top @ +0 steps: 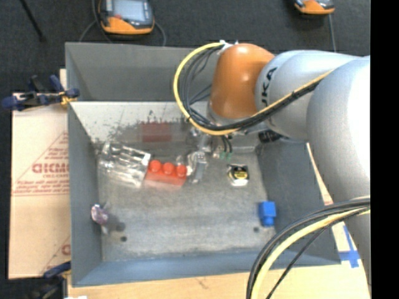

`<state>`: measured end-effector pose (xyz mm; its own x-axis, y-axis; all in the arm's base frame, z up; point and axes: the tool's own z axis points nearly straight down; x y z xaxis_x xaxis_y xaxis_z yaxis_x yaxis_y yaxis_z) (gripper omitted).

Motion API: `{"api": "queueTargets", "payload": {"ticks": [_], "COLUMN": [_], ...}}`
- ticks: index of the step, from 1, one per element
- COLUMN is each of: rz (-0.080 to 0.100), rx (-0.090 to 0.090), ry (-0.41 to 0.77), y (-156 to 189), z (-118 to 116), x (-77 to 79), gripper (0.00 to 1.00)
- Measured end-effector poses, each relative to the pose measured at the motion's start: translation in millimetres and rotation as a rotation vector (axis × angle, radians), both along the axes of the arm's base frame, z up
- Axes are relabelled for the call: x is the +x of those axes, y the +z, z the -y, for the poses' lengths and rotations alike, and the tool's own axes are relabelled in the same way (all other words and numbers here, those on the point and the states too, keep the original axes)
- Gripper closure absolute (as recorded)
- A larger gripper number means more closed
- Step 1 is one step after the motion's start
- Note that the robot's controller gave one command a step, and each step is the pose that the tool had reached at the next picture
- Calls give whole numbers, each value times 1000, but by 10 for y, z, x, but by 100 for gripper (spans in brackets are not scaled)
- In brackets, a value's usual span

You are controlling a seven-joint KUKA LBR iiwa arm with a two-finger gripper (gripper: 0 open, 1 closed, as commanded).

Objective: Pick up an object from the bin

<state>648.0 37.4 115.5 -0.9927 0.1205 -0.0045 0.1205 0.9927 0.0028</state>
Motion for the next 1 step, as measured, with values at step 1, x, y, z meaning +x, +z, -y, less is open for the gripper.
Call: {"api": "queueTargets", "payload": {"ticks": [1], "rz": [-4], "rx": [-4], "ry": [91], "y": [-468], "z": [17], "x": [-138], "gripper": [0]}}
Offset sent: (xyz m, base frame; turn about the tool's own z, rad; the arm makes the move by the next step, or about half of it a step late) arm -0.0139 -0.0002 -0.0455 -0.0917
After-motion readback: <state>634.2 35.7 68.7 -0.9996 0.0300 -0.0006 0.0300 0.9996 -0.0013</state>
